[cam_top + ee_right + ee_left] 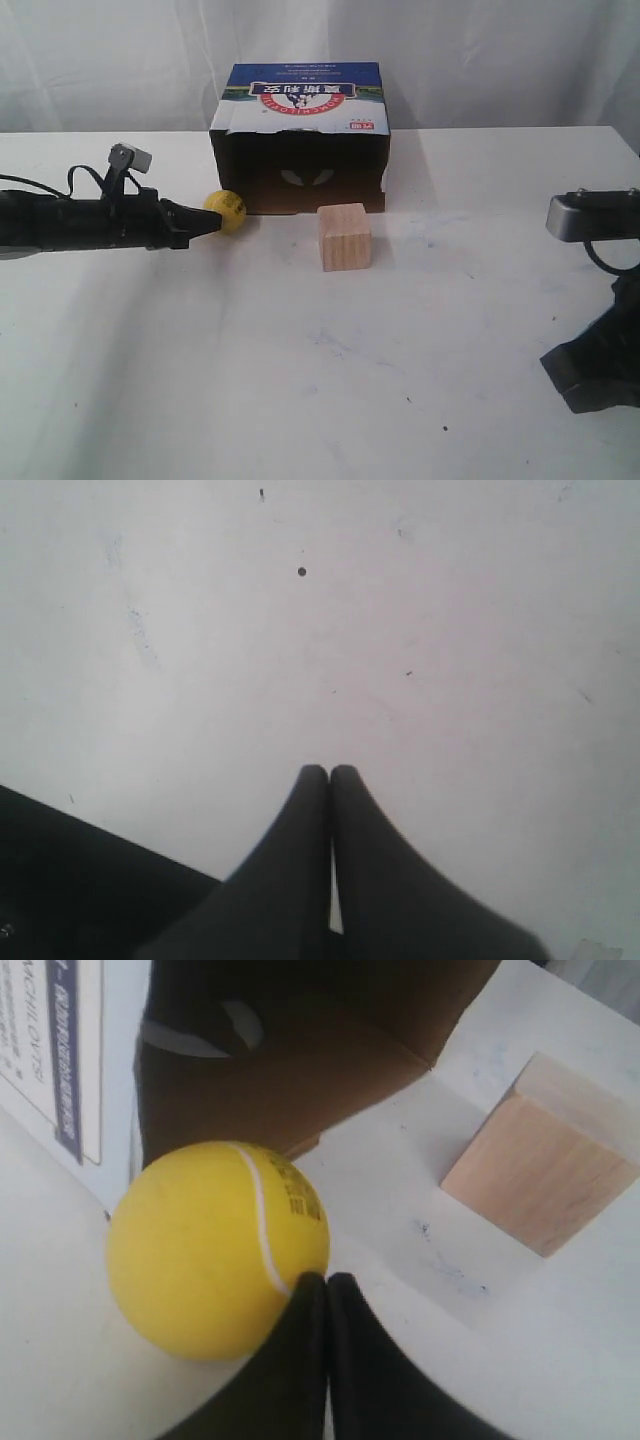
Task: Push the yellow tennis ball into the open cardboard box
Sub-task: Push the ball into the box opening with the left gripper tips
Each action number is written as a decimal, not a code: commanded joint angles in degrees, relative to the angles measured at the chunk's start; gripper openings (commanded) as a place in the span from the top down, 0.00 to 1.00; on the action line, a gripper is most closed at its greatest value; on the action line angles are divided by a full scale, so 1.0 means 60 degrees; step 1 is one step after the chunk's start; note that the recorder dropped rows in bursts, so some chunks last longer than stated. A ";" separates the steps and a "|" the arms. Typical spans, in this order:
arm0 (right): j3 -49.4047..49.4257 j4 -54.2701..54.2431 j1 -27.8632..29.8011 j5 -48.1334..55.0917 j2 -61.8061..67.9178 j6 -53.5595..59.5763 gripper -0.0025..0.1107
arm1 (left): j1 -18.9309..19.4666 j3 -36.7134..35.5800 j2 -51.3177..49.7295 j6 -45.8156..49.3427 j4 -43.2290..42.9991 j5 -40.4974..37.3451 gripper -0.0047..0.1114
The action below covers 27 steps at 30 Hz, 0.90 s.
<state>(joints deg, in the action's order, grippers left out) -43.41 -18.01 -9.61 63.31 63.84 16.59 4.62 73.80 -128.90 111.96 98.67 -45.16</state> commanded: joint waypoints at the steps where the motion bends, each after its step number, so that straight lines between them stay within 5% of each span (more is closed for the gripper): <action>1: 0.0036 -0.0043 0.0078 -0.0190 -0.0064 -0.0044 0.98 | -0.0110 0.0041 -0.0092 -0.0037 0.0213 -0.0526 0.96; 10: 0.0036 -0.0064 0.0078 -0.0297 -0.0064 -0.0044 0.98 | -0.0729 0.0041 -0.0092 0.0201 0.0213 -0.0725 0.96; 14: 0.0036 -0.0064 0.0078 -0.0297 -0.0064 -0.0044 0.98 | -0.0439 -0.0132 0.0132 -0.0186 0.0213 -0.1694 0.96; 27: 0.0036 -0.0062 0.0078 -0.0619 -0.0064 -0.0044 0.98 | 0.0324 -0.1316 0.0525 0.0541 0.0213 -0.0742 0.96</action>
<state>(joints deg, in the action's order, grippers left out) -43.41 -18.11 -9.61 60.23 63.84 16.49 6.54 66.89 -126.39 112.05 98.67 -49.17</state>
